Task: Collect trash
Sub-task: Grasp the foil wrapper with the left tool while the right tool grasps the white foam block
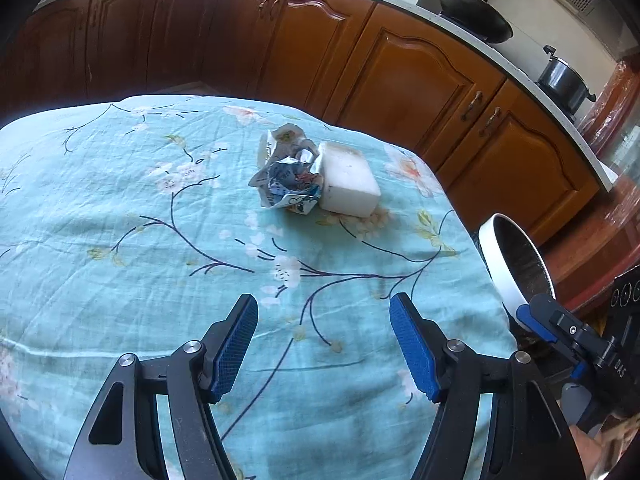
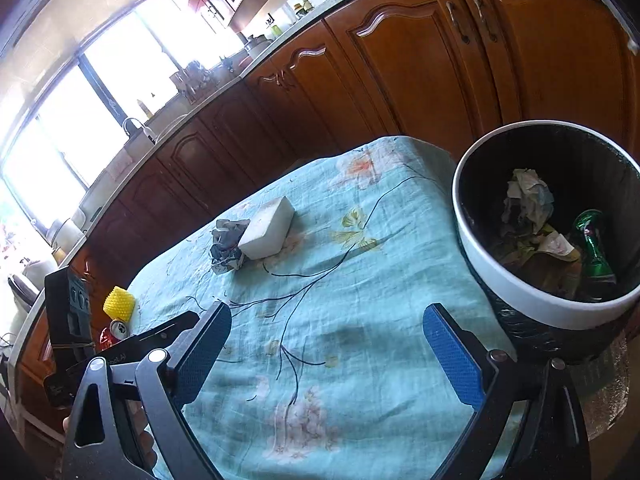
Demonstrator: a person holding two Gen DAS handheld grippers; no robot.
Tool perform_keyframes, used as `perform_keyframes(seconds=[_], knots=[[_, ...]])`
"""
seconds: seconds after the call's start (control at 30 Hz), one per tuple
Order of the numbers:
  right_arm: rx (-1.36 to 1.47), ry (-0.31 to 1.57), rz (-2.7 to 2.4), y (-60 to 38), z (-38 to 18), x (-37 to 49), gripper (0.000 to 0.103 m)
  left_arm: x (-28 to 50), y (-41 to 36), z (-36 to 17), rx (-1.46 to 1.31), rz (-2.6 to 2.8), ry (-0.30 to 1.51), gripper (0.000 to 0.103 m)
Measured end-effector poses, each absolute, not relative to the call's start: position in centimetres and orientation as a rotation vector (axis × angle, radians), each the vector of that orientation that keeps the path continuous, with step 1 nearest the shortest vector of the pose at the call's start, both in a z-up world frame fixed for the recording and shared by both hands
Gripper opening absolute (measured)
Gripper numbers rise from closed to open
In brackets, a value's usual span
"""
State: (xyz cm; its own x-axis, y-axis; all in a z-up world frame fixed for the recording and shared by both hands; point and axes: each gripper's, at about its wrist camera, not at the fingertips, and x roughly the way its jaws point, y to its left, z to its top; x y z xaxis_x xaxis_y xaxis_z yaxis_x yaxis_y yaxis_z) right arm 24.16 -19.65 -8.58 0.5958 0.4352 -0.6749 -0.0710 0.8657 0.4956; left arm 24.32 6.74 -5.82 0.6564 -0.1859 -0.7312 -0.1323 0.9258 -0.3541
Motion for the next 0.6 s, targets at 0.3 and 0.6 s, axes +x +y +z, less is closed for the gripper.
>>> perform_keyframes(seconds=[0.3,0.6], knots=[[0.454,0.932,0.345,-17.6,-9.4,26.7,0.098,25.5,8.2,-6.1,-0.417,-0.003,0.858,0.068],[0.45,0.95,0.396,-15.5,-9.8,29.9,0.098,28.6,9.8,-6.0,-0.395,0.02,0.855,0.068]])
